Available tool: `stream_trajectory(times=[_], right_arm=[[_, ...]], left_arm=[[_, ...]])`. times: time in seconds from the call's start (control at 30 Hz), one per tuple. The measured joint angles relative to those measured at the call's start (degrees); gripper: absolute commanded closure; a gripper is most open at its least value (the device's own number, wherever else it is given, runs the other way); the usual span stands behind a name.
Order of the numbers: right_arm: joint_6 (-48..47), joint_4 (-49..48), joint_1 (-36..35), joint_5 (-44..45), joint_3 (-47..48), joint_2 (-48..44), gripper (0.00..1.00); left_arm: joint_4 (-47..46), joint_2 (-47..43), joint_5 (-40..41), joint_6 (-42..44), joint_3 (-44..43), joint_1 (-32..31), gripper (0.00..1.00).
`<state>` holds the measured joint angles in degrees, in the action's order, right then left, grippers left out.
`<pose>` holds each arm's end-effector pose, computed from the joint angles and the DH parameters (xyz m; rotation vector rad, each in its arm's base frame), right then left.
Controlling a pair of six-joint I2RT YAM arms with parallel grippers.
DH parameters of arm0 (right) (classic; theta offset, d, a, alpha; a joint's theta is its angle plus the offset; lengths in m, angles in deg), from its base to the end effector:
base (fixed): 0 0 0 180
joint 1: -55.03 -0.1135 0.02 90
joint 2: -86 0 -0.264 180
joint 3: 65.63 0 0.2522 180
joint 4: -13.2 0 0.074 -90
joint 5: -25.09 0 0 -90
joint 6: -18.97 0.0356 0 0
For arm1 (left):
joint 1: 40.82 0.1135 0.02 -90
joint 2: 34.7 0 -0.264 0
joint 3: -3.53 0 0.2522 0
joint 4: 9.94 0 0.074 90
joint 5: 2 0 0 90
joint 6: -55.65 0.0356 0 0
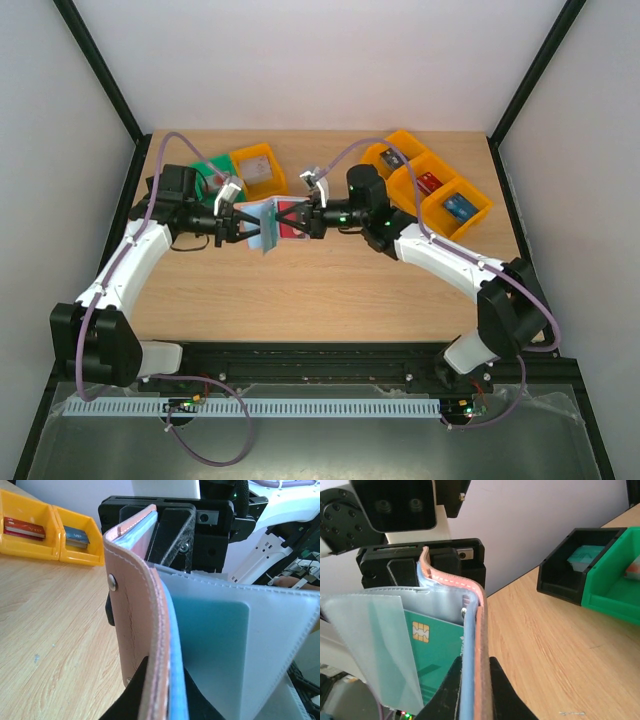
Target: Take the credit cards out of the card holder
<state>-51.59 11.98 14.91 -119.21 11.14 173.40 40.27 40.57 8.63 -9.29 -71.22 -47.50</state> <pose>0.2486 0.2473 0.3152 -1.0797 1.6104 1.5402 0.2503 -0.0645 0.3042 1.0474 1.6529 -1.4300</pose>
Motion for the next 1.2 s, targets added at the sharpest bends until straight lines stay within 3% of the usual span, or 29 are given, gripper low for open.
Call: stream_trajectory(times=[0.13, 0.2, 0.33, 0.6, 0.87, 1.03, 1.2], right_arm=[[-0.1, 0.6, 0.7, -0.2, 0.0, -0.4, 0.99], [0.4, 0.7, 1.2, -0.4, 0.0, -0.4, 0.98], [5.9, 0.8, 3.0, -1.6, 0.0, -0.4, 0.99], [26.2, -6.9, 8.6, -5.2, -1.6, 2.0, 0.98], [30.2, -8.1, 9.8, -5.6, -2.4, 2.2, 0.98], [29.2, -7.0, 9.8, -5.8, -2.4, 2.2, 0.98], [28.4, -6.1, 9.8, -5.8, -2.3, 2.2, 0.98]], left_arm=[[-4.2, 0.0, 0.0, -5.0, 0.9, 0.2, 0.98], [-7.1, 0.0, 0.6, -8.1, 1.8, 0.6, 0.93], [-13.7, -0.1, 2.4, -15.1, 3.6, 1.1, 0.72], [-23.5, -0.2, 5.3, -26.3, 7.0, 3.1, 0.4], [-26.7, -0.2, 3.2, -29.1, 7.7, 3.1, 0.16], [-26.6, -0.2, 0.7, -28.2, 7.7, 3.1, 0.08], [-24.4, -0.2, -1.2, -25.5, 7.7, 3.1, 0.07]])
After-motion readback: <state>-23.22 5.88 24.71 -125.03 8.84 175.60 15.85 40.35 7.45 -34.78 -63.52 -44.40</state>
